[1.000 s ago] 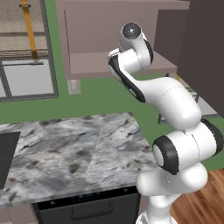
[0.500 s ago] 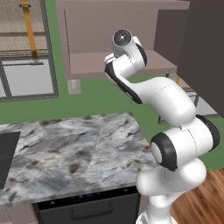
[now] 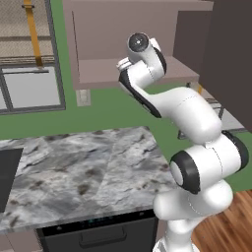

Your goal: Pick the kiwi from the counter and place it in the cabinet. Then close the cabinet.

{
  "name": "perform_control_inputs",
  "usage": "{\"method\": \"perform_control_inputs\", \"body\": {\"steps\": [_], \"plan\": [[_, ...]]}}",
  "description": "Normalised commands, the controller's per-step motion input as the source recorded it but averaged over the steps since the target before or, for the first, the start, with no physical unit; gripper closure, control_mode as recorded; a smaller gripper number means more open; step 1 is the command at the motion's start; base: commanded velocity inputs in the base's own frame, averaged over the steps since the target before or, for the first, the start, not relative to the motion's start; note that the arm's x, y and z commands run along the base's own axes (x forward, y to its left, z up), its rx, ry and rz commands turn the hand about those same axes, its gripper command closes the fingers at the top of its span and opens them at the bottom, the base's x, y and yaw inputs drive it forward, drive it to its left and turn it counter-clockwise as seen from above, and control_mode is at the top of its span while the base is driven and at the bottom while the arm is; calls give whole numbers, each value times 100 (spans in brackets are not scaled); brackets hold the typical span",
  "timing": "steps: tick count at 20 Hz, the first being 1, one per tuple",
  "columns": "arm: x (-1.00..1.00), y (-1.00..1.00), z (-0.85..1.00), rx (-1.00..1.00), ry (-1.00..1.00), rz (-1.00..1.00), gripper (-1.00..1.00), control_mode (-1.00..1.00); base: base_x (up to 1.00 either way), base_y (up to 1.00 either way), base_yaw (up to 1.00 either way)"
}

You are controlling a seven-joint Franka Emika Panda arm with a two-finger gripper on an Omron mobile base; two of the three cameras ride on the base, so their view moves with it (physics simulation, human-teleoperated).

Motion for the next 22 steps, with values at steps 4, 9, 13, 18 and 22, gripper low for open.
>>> {"method": "perform_control_inputs", "body": {"steps": [4,9,13,18,22], "plan": [[-100,30,5,-3,-20,2,-100,-100,0,0,0],[-99,26,6,-3,-18,0,-100,-100,0,0,0],[-100,8,28,0,-11,0,-100,-100,0,0,0],[-100,0,26,1,0,0,-100,-100,0,0,0],[-98,0,4,3,11,-4,-100,-100,0,0,0]]}}
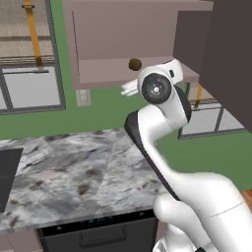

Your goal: Pick the kiwi from the counter and place it in the cabinet. Then close the cabinet.

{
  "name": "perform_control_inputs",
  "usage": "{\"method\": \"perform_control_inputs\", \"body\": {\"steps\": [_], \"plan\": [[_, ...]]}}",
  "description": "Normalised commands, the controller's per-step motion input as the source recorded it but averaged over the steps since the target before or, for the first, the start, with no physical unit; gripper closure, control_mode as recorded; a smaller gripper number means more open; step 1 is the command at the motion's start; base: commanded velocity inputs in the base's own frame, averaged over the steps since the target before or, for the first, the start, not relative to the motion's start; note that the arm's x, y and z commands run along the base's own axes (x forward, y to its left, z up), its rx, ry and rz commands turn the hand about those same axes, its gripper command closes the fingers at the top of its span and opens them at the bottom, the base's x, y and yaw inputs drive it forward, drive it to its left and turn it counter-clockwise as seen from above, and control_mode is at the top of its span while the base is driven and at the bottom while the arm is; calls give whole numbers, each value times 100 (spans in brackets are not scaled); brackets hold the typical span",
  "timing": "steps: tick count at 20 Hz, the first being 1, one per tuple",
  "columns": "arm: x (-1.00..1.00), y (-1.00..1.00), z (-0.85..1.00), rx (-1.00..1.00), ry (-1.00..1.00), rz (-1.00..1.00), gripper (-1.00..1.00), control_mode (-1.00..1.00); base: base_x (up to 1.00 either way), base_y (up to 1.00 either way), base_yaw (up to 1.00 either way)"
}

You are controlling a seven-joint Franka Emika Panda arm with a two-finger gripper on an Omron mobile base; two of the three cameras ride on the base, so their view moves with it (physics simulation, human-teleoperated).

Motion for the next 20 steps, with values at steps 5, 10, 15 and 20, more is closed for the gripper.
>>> {"method": "perform_control_inputs", "body": {"steps": [5,10,15,20], "plan": [[-96,0,-3,1,2,-12,-100,-100,0,0,0],[-95,0,-7,2,0,-5,-100,-100,0,0,0],[-94,0,-13,10,3,-1,-100,-100,0,0,0],[-100,0,-19,11,0,-1,-100,-100,0,0,0]]}}
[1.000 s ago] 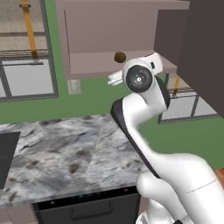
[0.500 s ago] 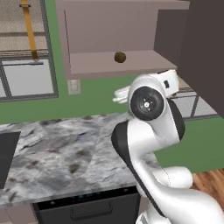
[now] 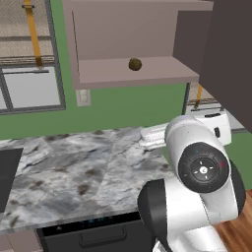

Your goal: Pick the kiwi from the counter and place it in the cabinet. Then close the cabinet.

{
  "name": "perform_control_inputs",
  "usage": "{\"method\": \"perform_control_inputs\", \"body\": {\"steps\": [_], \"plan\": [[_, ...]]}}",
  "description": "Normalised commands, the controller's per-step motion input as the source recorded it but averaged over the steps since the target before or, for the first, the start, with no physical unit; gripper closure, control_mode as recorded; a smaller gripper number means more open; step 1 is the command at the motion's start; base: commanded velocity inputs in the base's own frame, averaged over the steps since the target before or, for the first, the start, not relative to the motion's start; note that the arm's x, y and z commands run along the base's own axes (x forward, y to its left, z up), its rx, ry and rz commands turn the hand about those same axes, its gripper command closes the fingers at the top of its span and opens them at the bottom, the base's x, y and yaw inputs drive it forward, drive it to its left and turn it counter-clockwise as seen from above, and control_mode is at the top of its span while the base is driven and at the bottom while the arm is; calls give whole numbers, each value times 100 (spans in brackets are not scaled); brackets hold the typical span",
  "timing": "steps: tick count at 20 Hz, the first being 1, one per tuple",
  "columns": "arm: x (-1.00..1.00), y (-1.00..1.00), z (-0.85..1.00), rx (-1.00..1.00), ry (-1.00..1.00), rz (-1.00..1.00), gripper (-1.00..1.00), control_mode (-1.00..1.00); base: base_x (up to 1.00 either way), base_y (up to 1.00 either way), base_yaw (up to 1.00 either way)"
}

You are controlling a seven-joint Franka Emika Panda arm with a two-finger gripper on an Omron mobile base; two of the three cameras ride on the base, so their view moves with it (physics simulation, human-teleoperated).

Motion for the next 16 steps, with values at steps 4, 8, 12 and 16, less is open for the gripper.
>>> {"method": "perform_control_inputs", "body": {"steps": [4,8,12,16], "plan": [[-97,-1,-25,10,1,-2,-100,-100,0,0,0],[-91,-6,-32,10,3,-3,-100,-100,0,0,0],[-80,-16,-34,12,8,-5,-100,-100,0,0,0],[-78,-26,-34,13,9,-4,-100,-100,0,0,0]]}}
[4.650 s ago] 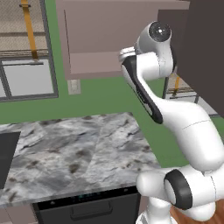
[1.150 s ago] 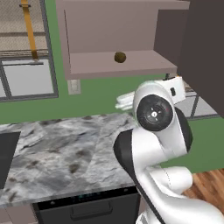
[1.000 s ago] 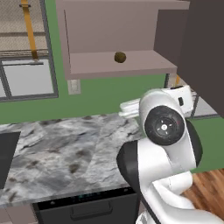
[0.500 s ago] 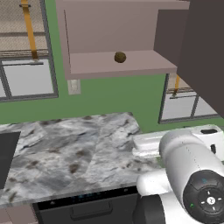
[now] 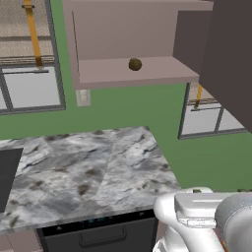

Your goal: Pick the kiwi from the counter and place it in the cabinet. Then close the cabinet.

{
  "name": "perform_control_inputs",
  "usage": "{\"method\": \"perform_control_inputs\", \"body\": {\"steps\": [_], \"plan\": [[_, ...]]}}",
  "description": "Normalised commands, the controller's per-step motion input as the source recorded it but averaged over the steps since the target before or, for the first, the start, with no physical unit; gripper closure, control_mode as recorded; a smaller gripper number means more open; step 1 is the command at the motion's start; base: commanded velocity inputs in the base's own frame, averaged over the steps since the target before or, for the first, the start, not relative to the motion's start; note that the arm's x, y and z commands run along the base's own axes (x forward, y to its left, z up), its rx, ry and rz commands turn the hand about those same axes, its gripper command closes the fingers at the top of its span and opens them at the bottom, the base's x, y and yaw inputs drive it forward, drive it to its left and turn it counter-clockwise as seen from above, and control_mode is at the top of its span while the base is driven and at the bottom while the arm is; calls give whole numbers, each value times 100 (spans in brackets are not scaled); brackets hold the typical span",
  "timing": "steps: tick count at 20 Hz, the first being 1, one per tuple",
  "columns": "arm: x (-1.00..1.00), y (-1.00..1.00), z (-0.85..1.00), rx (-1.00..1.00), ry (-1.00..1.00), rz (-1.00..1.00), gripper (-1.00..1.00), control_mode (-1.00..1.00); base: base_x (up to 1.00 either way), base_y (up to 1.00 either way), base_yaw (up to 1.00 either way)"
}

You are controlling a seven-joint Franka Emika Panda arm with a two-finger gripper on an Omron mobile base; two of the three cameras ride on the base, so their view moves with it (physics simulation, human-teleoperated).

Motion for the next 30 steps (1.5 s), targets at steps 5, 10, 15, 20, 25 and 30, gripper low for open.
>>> {"method": "perform_control_inputs", "body": {"steps": [5,10,15,20,25,30], "plan": [[-57,-36,-39,13,13,-3,-100,-100,0,0,0],[-21,-61,-31,17,18,-3,-100,-100,0,0,0],[1,-87,-22,23,23,-4,-100,-100,0,0,0],[2,-100,-16,28,20,-1,-100,-100,0,0,0],[-23,-99,-19,26,5,0,-100,-100,0,0,0],[-6,-81,-19,23,0,0,-100,-100,0,0,0]]}}
